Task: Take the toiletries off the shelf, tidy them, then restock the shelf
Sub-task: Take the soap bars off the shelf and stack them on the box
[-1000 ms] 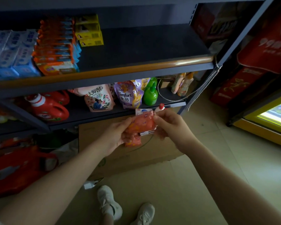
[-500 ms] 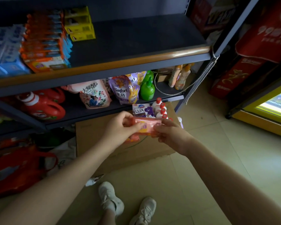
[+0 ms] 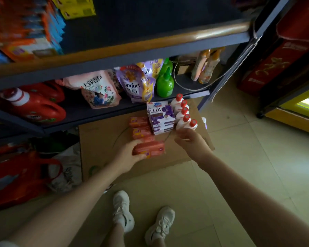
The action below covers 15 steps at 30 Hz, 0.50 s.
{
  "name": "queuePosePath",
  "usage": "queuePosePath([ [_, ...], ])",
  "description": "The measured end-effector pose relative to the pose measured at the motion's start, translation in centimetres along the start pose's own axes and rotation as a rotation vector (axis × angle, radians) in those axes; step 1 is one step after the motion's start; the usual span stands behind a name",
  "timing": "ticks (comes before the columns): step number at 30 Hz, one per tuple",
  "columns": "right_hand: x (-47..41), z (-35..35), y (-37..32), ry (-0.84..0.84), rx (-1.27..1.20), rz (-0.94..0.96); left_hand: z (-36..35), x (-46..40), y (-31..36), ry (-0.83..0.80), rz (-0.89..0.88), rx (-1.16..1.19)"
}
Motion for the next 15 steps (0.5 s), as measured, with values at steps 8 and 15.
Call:
queuePosePath([
  [8,-5.5,-3.4,5.6,-0.077,0.031,-0.065,-2.3,-6.4,-7.7,0.119,0.177,-0.043],
  [15,-8.7,-7.0,4.5,-0.127,0.055,0.052,-1.6,-10.7,-10.0,0.141,0.199,-0.033],
])
Point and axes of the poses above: each hand's wrist, its own x-axis away from the middle knuckle, its own z-axis out of the back of the hand, y = z × x, the point moved 3 cm from there along -x, towards the middle knuckle
